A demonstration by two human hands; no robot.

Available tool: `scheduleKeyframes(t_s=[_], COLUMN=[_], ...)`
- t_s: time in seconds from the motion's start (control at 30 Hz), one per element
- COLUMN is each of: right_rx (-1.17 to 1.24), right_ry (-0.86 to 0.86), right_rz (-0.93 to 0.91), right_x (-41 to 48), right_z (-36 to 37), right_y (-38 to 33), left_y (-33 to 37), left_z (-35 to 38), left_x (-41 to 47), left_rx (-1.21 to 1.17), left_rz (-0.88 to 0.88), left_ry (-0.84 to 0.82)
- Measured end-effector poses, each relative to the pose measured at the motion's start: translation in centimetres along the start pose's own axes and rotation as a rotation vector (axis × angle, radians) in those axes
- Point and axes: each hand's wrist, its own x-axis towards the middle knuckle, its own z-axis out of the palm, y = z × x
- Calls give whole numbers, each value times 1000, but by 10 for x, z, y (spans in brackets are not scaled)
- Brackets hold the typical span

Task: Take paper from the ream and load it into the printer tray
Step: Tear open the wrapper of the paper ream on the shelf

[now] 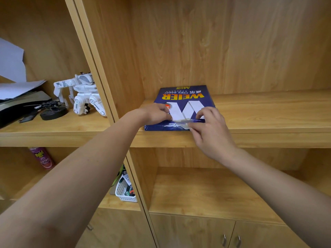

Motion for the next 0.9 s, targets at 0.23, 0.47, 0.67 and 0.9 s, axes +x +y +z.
scheduleKeyframes(t_s=[0.23, 0.47, 0.67, 0.9], right_rx=[-49, -19, 17, 107], right_ry=[100, -42, -234, -312], right_rz=[-2, 121, 234, 252], right_x=[-40, -103, -135, -150], right_z=[1, 15, 29, 29], right_y=[-19, -47, -59, -58], left_y=[-2, -2, -4, -10], left_z=[2, 4, 6, 9], left_x=[4, 3, 2, 0], left_rx=[-62, -95, -114, -141], left_rz=[10, -4, -12, 0], left_ry=[14, 28, 43, 69])
